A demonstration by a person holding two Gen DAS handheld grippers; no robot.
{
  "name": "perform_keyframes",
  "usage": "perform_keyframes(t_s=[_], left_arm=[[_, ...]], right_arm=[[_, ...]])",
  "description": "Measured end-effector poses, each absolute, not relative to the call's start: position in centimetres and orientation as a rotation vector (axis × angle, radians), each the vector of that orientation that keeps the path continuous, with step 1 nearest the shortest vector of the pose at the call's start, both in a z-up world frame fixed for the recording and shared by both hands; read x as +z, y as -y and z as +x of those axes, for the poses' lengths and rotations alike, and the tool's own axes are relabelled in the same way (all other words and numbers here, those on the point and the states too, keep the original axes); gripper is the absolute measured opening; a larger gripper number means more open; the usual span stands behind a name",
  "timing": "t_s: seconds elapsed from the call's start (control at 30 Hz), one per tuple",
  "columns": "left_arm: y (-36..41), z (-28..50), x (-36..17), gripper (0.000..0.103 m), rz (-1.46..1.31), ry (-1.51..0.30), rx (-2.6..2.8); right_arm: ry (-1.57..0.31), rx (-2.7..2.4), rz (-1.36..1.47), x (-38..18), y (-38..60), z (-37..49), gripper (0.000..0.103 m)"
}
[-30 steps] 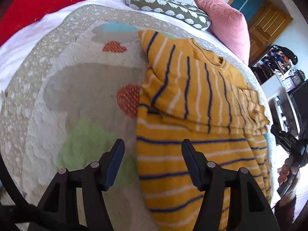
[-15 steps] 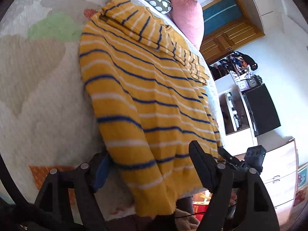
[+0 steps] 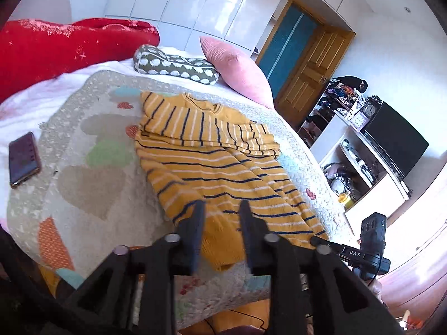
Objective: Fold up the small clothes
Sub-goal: 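Grasp the sweater edge with both tools and lift it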
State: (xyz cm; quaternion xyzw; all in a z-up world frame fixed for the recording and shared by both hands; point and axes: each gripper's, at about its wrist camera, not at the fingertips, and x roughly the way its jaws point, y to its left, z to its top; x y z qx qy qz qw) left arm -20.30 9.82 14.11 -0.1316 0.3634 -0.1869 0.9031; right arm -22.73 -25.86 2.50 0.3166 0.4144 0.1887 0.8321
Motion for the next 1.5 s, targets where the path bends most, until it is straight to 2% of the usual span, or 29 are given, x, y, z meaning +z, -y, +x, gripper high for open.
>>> perform_keyframes(t_s=[0.03, 0.07, 0.2, 0.27, 0.4, 0.5, 0.6, 0.7, 0.73, 0.77, 0.8, 0.83, 0.87, 1.13, 1.5], left_arm=[[-10.8, -20.7, 13.9, 0.061, -0.277, -0.749, -0.360], [-11.5, -21.0, 13.3, 0.064, -0.284, -0.750, -0.330], [-13.7, -19.2, 9.0, 0.064, -0.337, -0.886, -0.253], [-15.1, -18.3, 6.7, 0.064, -0.402, -0.953, -0.262], [-14.3, -16.7, 2.9, 0.064, -0.509, -1.057, -0.353], [-12.6, -16.3, 0.8, 0.065, -0.557, -1.106, -0.447], [-10.8, -16.3, 0.5, 0.075, -0.560, -1.099, -0.493], [-9.5, -16.1, 0.8, 0.077, -0.570, -1.104, -0.536], [-9.0, -15.9, 0.9, 0.063, -0.572, -1.112, -0.560], [-8.5, -15.8, 0.9, 0.021, -0.558, -1.127, -0.571], [-8.0, -15.6, 1.0, 0.012, -0.528, -1.152, -0.565], [-7.9, -15.6, 1.3, 0.014, -0.514, -1.149, -0.539], [-8.0, -15.7, 1.7, 0.013, -0.508, -1.137, -0.525], [-10.2, -19.0, 5.8, 0.013, -0.458, -1.033, -0.449], [-12.1, -25.5, 4.2, 0.013, -0.505, -1.070, -0.460]], right_arm=[[-0.887, 0.383, 0.682, 2.2, 26.2, -22.9, 0.015], [-0.899, 0.364, 0.691, 1.8, 26.4, -23.1, 0.016], [-0.924, 0.324, 0.690, 0.8, 26.7, -24.1, 0.018], [-0.920, 0.310, 0.670, 0.9, 26.8, -24.4, 0.032], [-0.895, 0.306, 0.626, 1.6, 26.5, -24.8, 0.048], [-0.904, 0.317, 0.613, 1.4, 25.8, -24.7, 0.049], [-0.905, 0.317, 0.595, 1.1, 25.0, -24.4, 0.053], [-0.882, 0.304, 0.575, 1.1, 24.2, -24.1, 0.058], [-0.875, 0.300, 0.562, 1.2, 23.8, -24.1, 0.059], [-0.869, 0.296, 0.540, 1.2, 23.4, -24.0, 0.057], [-0.870, 0.292, 0.519, 1.2, 23.0, -23.9, 0.052], [-0.880, 0.296, 0.504, 1.2, 22.6, -23.7, 0.023], [-0.905, 0.312, 0.502, 1.1, 22.4, -23.3, 0.011], [-0.885, 0.386, 0.587, 3.1, 23.0, -24.7, 0.010], [-0.958, 0.460, 0.544, 2.8, 22.7, -31.0, 0.009]])
